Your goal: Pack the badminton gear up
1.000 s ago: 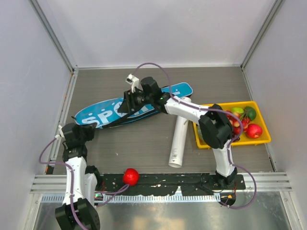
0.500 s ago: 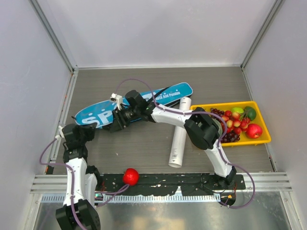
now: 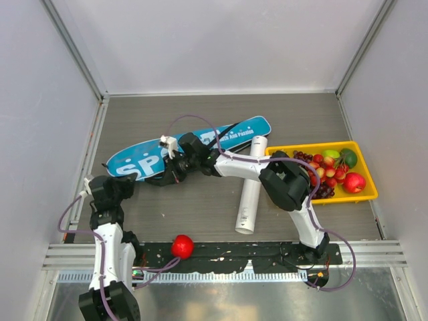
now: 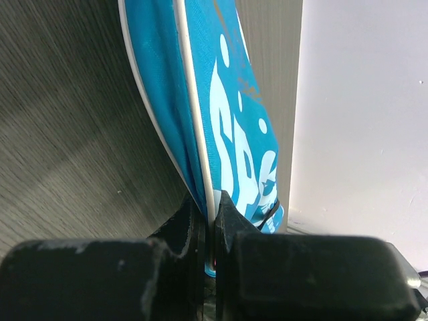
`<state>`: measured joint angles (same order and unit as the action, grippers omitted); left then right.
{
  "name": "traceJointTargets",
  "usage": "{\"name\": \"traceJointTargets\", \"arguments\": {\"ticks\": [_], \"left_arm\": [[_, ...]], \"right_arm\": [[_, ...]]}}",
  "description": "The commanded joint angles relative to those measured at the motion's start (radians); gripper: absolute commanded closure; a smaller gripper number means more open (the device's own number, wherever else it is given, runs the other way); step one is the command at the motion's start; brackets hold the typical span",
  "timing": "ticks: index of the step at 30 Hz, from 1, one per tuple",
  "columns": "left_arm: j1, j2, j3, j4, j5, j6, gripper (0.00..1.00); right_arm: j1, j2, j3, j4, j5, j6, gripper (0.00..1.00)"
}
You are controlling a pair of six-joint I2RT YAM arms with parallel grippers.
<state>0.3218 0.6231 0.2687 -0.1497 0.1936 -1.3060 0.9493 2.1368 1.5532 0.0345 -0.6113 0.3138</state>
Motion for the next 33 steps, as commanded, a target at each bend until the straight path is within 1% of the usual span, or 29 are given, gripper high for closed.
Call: {"name": "traceJointTargets", "arguments": {"ticks": [1,6,10,14,17,19,21,23,24,25,26,27,28,29,30,31,32,33], "left_arm": [[0.002,-0.019,0.021,0.081,-0.003,-0.012,1.0],[0.0,-0.028,0.029,0.03,-0.026,0.002,1.0],[0.0,-0.025,0.047,-0.036,-0.045,0.005,1.0],[-0.001,-0.026,0.05,-0.076,-0.054,-0.025,1.0],[0.0,-0.019,0.069,-0.122,-0.08,-0.019,1.0],[0.0,-0.016,0.086,-0.169,-0.108,-0.013,1.0],[0.0,-0.01,0.093,-0.182,-0.115,-0.013,1.0],[0.0,-0.003,0.095,-0.174,-0.106,-0.018,1.0],[0.0,0.003,0.099,-0.174,-0.1,-0.018,1.0],[0.0,0.006,0.105,-0.185,-0.099,-0.019,1.0],[0.0,0.013,0.119,-0.218,-0.1,-0.028,1.0],[0.0,0.016,0.13,-0.243,-0.103,-0.035,1.0],[0.0,0.02,0.142,-0.267,-0.103,-0.042,1.0],[0.0,0.023,0.153,-0.295,-0.103,-0.05,1.0],[0.0,0.024,0.168,-0.332,-0.106,-0.059,1.0],[0.0,0.024,0.191,-0.37,-0.112,-0.068,1.0],[0.0,0.023,0.207,-0.416,-0.118,-0.079,1.0],[0.0,0.021,0.222,-0.45,-0.123,-0.088,1.0]], "right_arm": [[0.011,-0.107,-0.013,0.004,0.1,0.009,0.95],[-0.021,-0.156,0.022,0.007,0.168,-0.024,0.95],[-0.06,-0.129,0.08,0.036,0.186,-0.038,0.94],[-0.083,-0.034,0.191,0.028,0.139,-0.039,0.95],[-0.084,0.012,0.251,0.022,0.09,-0.048,0.95],[-0.083,0.012,0.242,0.054,0.085,-0.055,0.95],[-0.083,0.005,0.229,0.059,0.085,-0.05,0.95],[-0.083,-0.014,0.185,0.07,0.035,-0.088,0.95],[-0.075,-0.04,0.161,0.071,0.032,-0.129,0.87],[-0.072,-0.066,0.128,0.064,0.038,-0.157,0.75],[-0.066,-0.077,0.108,0.055,0.073,-0.194,0.69],[-0.064,-0.104,0.073,0.05,0.097,-0.211,0.61],[-0.061,-0.119,0.055,0.051,0.105,-0.229,0.6],[-0.057,-0.152,-0.002,0.076,0.125,-0.232,0.58],[-0.053,-0.175,-0.071,0.138,0.143,-0.234,0.58],[-0.044,-0.217,-0.12,0.177,0.213,-0.219,0.59],[-0.038,-0.256,-0.199,0.247,0.252,-0.207,0.59],[-0.027,-0.277,-0.228,0.269,0.348,-0.182,0.6]]}}
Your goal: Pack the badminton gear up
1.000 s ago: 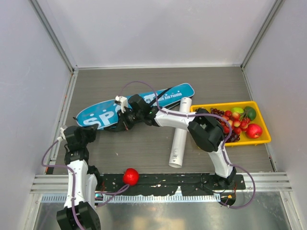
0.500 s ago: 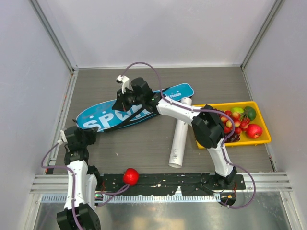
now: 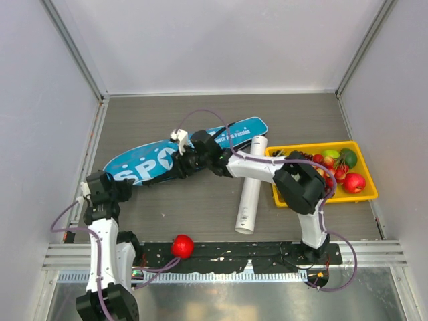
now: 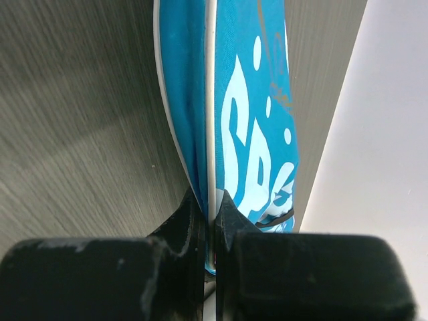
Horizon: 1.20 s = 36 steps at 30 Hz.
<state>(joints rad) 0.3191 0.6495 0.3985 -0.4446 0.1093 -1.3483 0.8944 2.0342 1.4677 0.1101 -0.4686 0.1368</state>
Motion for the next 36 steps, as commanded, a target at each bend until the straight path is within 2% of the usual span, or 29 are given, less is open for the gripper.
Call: {"name": "traceJointTargets", "arguments": {"ticks": [1,2,4,6,7,9,12,15,26,30,36], "left_arm": [[0.003,-0.01,0.097,-0.172,-0.039,-0.06,1.0],[0.005,-0.017,0.099,-0.195,-0.033,-0.084,1.0],[0.003,-0.04,0.086,-0.201,-0.014,-0.144,1.0],[0.003,-0.045,0.095,-0.232,0.007,-0.176,1.0],[0.003,-0.042,0.102,-0.264,0.012,-0.192,1.0],[0.003,-0.037,0.105,-0.298,0.029,-0.23,1.0],[0.003,-0.033,0.094,-0.308,0.067,-0.285,1.0],[0.003,-0.04,0.095,-0.321,0.073,-0.308,1.0],[0.003,-0.027,0.135,-0.344,0.089,-0.362,1.0],[0.003,-0.027,0.138,-0.344,0.09,-0.37,1.0],[0.003,-0.028,0.137,-0.342,0.095,-0.376,1.0]], "right_arm": [[0.034,-0.205,-0.185,0.207,0.252,0.01,0.6],[0.044,-0.221,-0.199,0.203,0.342,0.067,0.6],[0.055,-0.253,-0.237,0.189,0.399,0.156,0.59],[0.072,-0.29,-0.32,0.294,0.391,0.236,0.59],[0.078,-0.305,-0.38,0.4,0.377,0.248,0.59],[0.106,-0.308,-0.414,0.474,0.38,0.282,0.57],[0.144,-0.292,-0.414,0.488,0.404,0.34,0.56],[0.172,-0.267,-0.444,0.574,0.417,0.42,0.56],[0.264,-0.189,-0.46,0.68,0.466,0.509,0.52],[0.29,-0.126,-0.458,0.75,0.507,0.546,0.43],[0.294,-0.04,-0.442,0.853,0.554,0.572,0.5]]}}
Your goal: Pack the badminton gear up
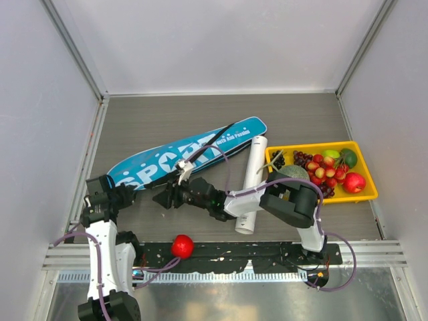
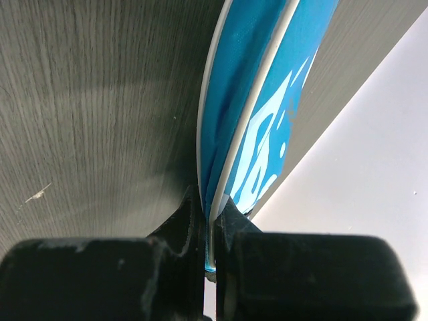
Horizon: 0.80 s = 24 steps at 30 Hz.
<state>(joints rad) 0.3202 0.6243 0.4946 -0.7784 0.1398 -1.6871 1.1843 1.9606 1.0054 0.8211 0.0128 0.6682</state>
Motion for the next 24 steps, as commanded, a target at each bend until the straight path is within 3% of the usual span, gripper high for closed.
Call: {"name": "traceJointTargets", "arguments": {"ticks": [1,5,16,24], "left_arm": [[0.002,0.0,0.041,-0.005,0.069,-0.037,1.0],[0.002,0.0,0.039,-0.009,0.073,-0.037,1.0],[0.002,-0.001,0.032,-0.001,0.084,-0.04,1.0],[0.002,-0.009,0.022,-0.007,0.09,-0.037,1.0]], "right_arm": [[0.006,0.046,0.022,0.156,0.079,0.042,0.5],[0.017,0.081,0.038,0.213,0.134,0.039,0.45],[0.031,0.17,0.091,0.337,0.142,0.019,0.45],[0.031,0.185,0.114,0.332,0.177,0.007,0.47]]}}
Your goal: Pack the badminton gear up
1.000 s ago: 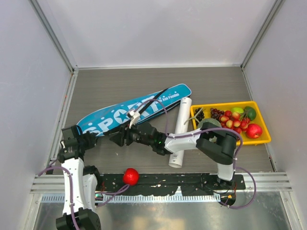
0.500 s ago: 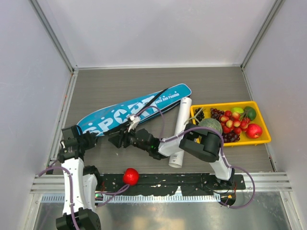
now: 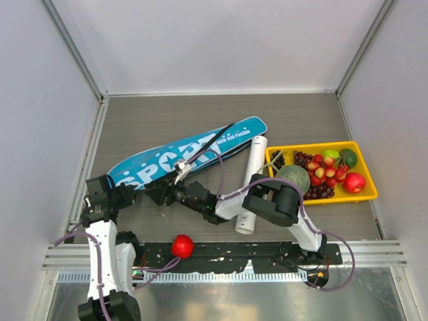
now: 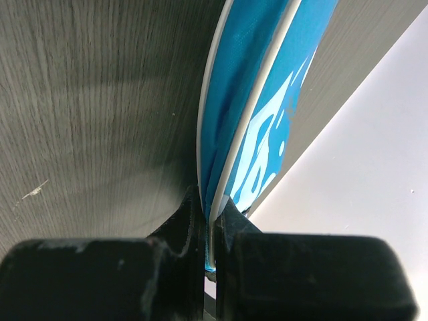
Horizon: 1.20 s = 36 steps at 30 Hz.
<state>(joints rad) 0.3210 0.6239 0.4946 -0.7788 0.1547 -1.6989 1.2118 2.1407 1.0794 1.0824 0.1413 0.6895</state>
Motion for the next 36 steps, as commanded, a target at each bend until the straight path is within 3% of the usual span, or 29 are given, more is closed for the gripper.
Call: {"name": "traceJointTargets", "arguments": {"ticks": [1,13,17,36], "left_arm": [[0.001,-0.009,0.022,-0.007,0.075,-0.028,1.0],[0.001,-0.016,0.013,-0.008,0.08,-0.025,1.0],[0.001,-0.015,0.015,-0.008,0.074,-0.027,1.0],[0.001,-0.004,0.078,-0.028,-0.05,-0.019,1.0]], "right_arm": [[0.005,0.007,0.042,0.07,0.049,-0.013,0.48],[0.005,0.016,0.05,0.093,0.058,-0.018,0.71],[0.003,0.016,0.037,0.106,0.064,-0.016,0.95],[-0.11,-0.122,-0.23,0.102,0.064,-0.096,0.95]]}}
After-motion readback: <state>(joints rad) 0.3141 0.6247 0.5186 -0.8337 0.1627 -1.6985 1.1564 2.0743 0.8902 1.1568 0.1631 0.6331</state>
